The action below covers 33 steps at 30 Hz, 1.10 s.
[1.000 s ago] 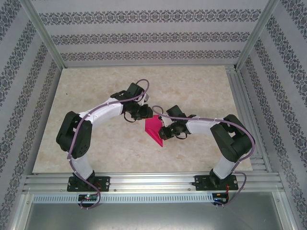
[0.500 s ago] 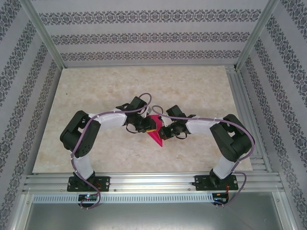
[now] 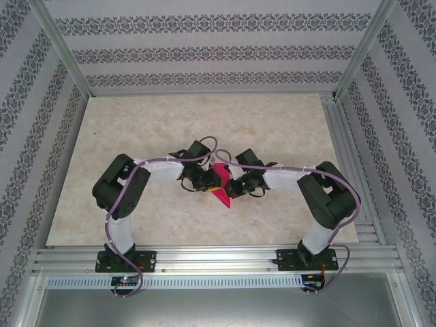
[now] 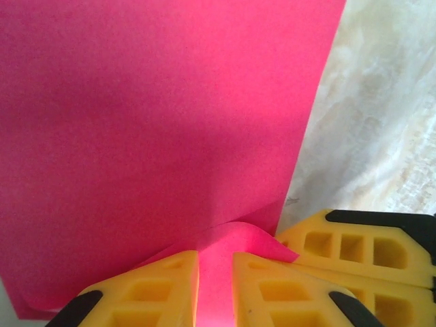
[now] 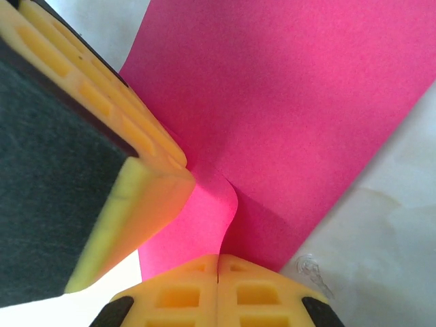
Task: Fold a paper plane with a square sheet of paper (fold left side to right side)
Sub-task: Third fold the triangle at the center of the table.
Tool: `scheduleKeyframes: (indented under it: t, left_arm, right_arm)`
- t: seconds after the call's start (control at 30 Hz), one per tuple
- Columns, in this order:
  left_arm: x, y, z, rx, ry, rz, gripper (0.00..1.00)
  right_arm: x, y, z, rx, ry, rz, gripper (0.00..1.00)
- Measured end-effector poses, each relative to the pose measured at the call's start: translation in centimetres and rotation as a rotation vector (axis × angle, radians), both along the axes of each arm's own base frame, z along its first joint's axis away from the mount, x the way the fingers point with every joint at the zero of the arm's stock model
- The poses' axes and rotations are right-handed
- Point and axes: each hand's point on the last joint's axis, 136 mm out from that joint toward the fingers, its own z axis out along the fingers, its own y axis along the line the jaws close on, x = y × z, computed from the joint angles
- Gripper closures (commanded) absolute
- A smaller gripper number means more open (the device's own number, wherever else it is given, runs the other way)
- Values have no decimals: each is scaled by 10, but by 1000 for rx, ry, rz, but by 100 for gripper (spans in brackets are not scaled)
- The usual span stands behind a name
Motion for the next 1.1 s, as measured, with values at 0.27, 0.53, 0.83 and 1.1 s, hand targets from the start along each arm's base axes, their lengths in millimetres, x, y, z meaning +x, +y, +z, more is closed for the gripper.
scheduleKeyframes:
  t: [0.27, 0.53, 0.83, 1.1]
  left_arm:
    - [0, 0, -3, 6, 3, 1, 79]
    - [1, 0, -5, 3, -1, 0, 80]
    - [1, 0, -5, 3, -2, 0, 80]
    - [1, -1, -5, 2, -4, -2, 80]
  right_arm:
    - [2, -3, 2, -5, 2, -13, 90]
    - [12, -29, 32, -11, -19, -127, 77]
    - [-26, -9, 54, 135, 53, -127, 79]
    - [-48, 17, 32, 184, 215, -129, 81]
